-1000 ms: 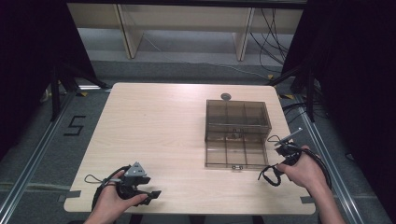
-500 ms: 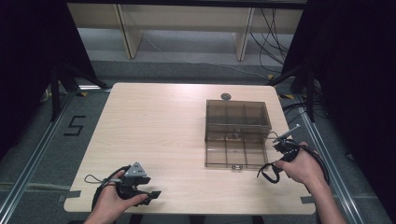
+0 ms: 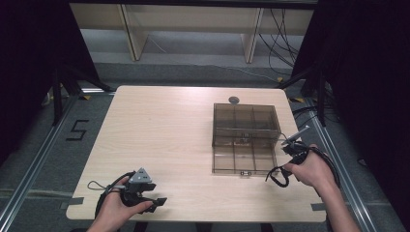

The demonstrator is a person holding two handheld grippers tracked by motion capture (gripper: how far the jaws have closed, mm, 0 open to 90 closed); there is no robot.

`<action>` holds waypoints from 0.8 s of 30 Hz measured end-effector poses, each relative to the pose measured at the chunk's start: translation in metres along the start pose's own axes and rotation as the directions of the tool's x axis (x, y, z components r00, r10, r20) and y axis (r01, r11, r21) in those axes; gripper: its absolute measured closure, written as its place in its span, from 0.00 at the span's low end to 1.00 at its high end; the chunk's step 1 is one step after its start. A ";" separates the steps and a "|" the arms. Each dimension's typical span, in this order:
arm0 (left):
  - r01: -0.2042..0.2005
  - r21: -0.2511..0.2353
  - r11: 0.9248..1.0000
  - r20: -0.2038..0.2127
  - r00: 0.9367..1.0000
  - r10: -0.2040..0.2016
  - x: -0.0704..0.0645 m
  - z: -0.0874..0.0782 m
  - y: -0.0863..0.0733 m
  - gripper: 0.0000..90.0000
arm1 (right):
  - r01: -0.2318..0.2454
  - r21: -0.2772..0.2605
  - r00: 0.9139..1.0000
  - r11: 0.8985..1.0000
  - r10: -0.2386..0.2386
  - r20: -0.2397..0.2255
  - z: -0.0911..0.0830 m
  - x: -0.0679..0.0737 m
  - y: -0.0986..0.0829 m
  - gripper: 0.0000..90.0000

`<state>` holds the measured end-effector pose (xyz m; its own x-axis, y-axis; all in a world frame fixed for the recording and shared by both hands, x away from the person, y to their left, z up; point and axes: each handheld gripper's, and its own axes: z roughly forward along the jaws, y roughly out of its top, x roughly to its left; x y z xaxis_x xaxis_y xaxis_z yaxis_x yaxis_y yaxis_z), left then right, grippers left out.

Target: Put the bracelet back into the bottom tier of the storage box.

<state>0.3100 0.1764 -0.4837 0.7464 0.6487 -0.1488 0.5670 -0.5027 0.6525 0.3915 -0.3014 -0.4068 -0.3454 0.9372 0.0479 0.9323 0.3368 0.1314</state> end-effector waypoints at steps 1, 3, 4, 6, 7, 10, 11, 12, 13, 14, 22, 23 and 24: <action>0.004 0.000 1.000 0.004 1.000 -0.004 0.000 0.000 0.000 0.36 | 0.000 -0.008 1.000 1.000 0.000 -0.007 0.000 0.000 0.001 0.95; 0.000 0.001 1.000 0.001 1.000 0.000 0.000 0.000 0.000 0.36 | 0.001 0.001 1.000 1.000 -0.001 -0.004 -0.002 0.001 0.004 0.95; 0.000 0.001 1.000 0.001 1.000 0.000 0.000 0.000 0.000 0.36 | 0.002 -0.020 1.000 1.000 -0.002 -0.008 0.000 0.001 0.004 0.94; 0.018 0.008 1.000 0.012 1.000 -0.018 -0.001 -0.001 -0.001 0.36 | 0.006 -0.002 1.000 1.000 -0.006 -0.001 -0.001 0.001 0.006 0.94; 0.020 0.005 1.000 0.011 1.000 -0.020 -0.001 -0.001 -0.001 0.36 | 0.009 -0.022 1.000 1.000 -0.009 -0.002 0.000 0.002 0.006 0.94; 0.016 0.011 1.000 0.014 1.000 -0.016 -0.001 -0.001 -0.001 0.36 | 0.015 -0.010 1.000 1.000 -0.015 -0.003 0.000 0.003 0.009 0.94; 0.023 0.004 1.000 0.015 1.000 -0.024 -0.002 0.000 -0.001 0.36 | 0.005 -0.003 1.000 1.000 -0.005 -0.011 -0.001 0.004 0.010 0.94; 0.022 0.000 1.000 0.016 1.000 -0.022 -0.001 0.000 -0.001 0.36 | -0.028 -0.002 0.999 1.000 0.028 -0.018 -0.001 0.008 0.011 0.94; 0.023 0.005 1.000 0.016 1.000 -0.023 -0.001 0.000 -0.001 0.36 | 0.012 0.002 1.000 1.000 -0.012 -0.017 -0.001 0.005 0.013 0.94; 0.022 0.005 1.000 0.017 1.000 -0.022 -0.001 0.000 -0.001 0.36 | 0.008 -0.018 1.000 1.000 -0.008 -0.014 0.001 0.005 0.013 0.95; 0.024 -0.006 1.000 0.009 1.000 -0.024 -0.002 -0.001 -0.001 0.36 | 0.014 0.008 0.999 1.000 -0.013 -0.037 0.003 0.008 0.022 0.94; 0.012 0.001 1.000 0.016 1.000 -0.012 -0.001 -0.002 -0.001 0.36 | 0.019 0.009 1.000 1.000 -0.019 -0.017 0.003 0.009 0.023 0.94; 0.017 -0.002 1.000 0.017 1.000 -0.017 -0.002 -0.001 -0.001 0.36 | 0.014 0.005 1.000 1.000 -0.014 -0.020 0.002 0.010 0.023 0.94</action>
<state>0.3074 0.1765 -0.4835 0.7425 0.6474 -0.1720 0.5785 -0.4904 0.6518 0.4097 -0.2839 -0.4055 -0.3603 0.9305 0.0661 0.9279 0.3503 0.1275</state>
